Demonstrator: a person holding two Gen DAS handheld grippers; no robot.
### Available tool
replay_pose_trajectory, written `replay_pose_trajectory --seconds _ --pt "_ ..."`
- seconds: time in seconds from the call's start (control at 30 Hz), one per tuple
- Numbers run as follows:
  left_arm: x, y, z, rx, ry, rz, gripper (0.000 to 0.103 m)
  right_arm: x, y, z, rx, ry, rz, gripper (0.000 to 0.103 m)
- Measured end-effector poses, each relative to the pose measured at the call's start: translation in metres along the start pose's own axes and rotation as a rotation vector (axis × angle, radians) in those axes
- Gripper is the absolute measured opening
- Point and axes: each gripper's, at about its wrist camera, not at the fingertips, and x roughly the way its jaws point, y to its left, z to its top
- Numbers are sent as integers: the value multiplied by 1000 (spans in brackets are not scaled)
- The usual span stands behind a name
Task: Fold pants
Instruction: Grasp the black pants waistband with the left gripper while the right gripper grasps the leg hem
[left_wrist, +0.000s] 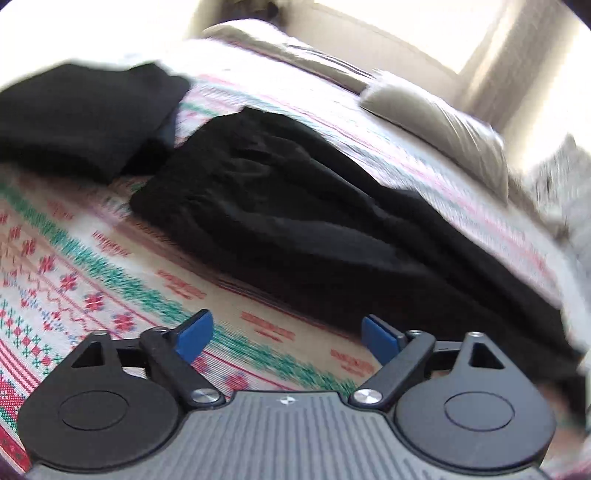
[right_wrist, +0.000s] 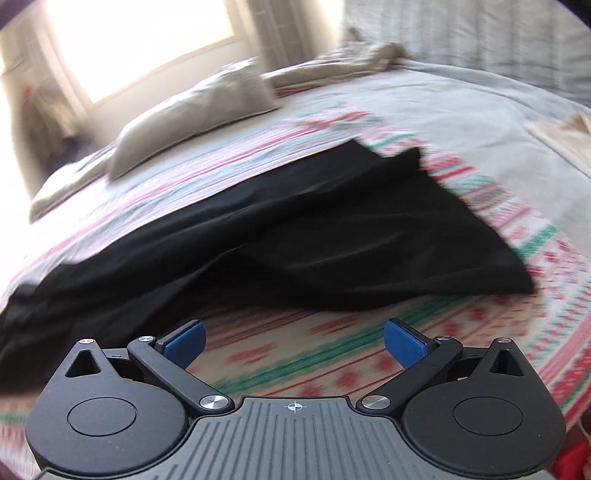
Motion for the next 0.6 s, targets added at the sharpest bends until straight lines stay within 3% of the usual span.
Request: replay_pose_trajectory --seconds 0.2,0.33,0.47,0.6 --pt "1 39 13 -168 -39 7 83 13 -54 12 196 31 -11 102" --pt "17 59 18 -270 -37 -21 64 15 -73 13 287 32 6 100" --pt "33 67 25 -358 -50 -99 48 19 -82 13 350 40 21 96" --pt "38 65 30 -392 -74 -126 48 15 -94 12 431 21 29 94"
